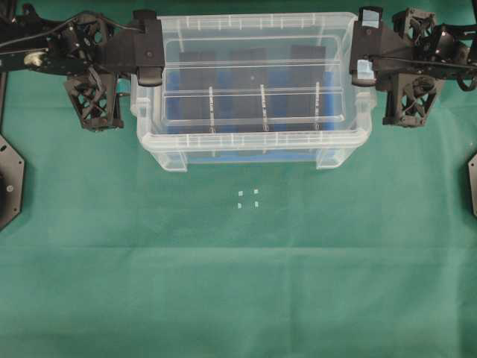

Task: Clamp the lid of the box with both arms, then lift and open it.
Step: 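Close both grippers to clamp the clear lid's end rims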

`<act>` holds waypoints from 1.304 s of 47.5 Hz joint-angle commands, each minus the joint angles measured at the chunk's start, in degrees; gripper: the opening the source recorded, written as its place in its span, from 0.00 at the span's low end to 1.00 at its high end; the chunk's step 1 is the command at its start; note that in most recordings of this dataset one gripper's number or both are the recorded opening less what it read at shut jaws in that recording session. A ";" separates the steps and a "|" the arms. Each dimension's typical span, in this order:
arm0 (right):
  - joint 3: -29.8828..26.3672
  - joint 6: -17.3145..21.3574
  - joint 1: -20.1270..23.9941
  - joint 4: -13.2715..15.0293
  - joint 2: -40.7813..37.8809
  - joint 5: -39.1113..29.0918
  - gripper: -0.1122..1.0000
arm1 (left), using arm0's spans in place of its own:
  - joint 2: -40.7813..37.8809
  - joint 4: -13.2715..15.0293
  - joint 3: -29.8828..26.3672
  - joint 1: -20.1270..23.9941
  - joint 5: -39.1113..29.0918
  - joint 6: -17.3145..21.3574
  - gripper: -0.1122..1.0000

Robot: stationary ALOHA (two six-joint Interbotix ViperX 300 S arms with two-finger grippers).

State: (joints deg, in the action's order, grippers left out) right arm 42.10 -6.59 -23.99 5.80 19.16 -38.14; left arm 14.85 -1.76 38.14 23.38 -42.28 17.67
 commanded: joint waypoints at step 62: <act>-5.71 1.23 3.34 -0.79 3.25 1.23 0.10 | 0.09 0.44 -7.82 -2.99 -2.81 -0.70 0.11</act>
State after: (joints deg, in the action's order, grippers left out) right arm 40.87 -6.33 -23.64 5.89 21.80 -38.41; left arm 14.59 -1.76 34.98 22.68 -46.49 17.67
